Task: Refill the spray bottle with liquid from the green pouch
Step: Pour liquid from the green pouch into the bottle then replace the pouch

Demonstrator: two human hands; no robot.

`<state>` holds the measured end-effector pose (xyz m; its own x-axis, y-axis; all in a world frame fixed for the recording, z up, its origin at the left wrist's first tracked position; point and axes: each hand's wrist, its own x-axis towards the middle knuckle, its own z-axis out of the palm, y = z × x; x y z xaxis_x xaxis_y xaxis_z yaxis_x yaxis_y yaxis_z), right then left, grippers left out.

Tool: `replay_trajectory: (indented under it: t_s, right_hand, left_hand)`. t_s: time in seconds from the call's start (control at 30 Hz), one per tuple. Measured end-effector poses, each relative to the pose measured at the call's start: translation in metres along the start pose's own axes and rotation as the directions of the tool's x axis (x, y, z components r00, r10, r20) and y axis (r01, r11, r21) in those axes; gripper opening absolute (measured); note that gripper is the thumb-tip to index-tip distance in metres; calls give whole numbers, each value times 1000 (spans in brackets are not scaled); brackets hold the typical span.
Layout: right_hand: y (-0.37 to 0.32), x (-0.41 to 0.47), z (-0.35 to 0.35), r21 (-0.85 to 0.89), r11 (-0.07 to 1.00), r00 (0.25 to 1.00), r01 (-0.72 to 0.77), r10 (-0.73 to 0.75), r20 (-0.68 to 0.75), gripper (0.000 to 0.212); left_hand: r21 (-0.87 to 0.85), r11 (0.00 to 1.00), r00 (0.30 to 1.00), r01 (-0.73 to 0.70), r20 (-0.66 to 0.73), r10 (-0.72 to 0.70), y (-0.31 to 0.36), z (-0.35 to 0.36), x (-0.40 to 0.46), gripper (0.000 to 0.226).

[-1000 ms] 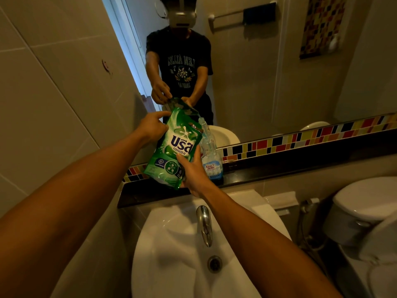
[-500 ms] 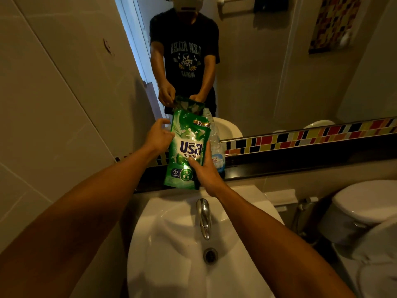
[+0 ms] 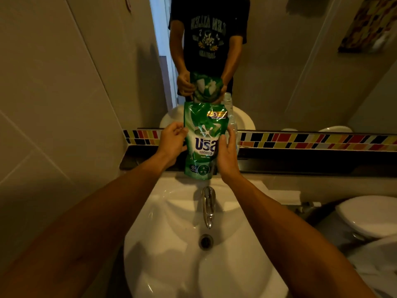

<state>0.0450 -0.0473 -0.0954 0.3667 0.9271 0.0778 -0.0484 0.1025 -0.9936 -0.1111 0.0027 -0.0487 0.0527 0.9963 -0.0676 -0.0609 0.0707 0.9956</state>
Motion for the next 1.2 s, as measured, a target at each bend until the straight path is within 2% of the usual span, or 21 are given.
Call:
replay_trajectory:
  t_s: [0.17, 0.37, 0.6, 0.67, 0.77, 0.9, 1.0, 1.2]
  right_hand:
    - [-5, 8, 31, -2, 998, 998, -58, 58, 37, 24]
    - [-3, 18, 86, -4, 993, 987, -119, 119, 112, 15]
    - [4, 42, 158, -64, 995, 977, -80, 91, 193, 13]
    - [7, 49, 175, -59, 996, 975, -62, 73, 212, 19]
    - [15, 60, 198, -67, 997, 967, -37, 53, 250, 21]
    - [25, 74, 219, -108, 994, 963, 3, 26, 267, 13]
    - [30, 78, 228, -121, 992, 962, 26, 8, 272, 12]
    - [37, 80, 234, -137, 991, 948, 3, 41, 315, 18]
  left_hand:
    - [10, 999, 998, -38, -49, 39, -3, -34, -1, 20]
    - [55, 998, 981, -33, -190, 43, -6, -90, 5, 18]
    - [59, 996, 916, -60, -392, 79, -12, -140, 22, 13]
    - [74, 996, 898, -56, -431, 83, -16, -153, 32, 13]
    - [86, 995, 879, -56, -468, 90, -19, -168, 44, 12]
    - [42, 997, 842, -65, -534, 77, -22, -177, 55, 11]
    - [-14, 998, 815, -64, -578, 44, -29, -183, 64, 24]
    - [60, 997, 794, -53, -603, 79, -48, -191, 75, 25]
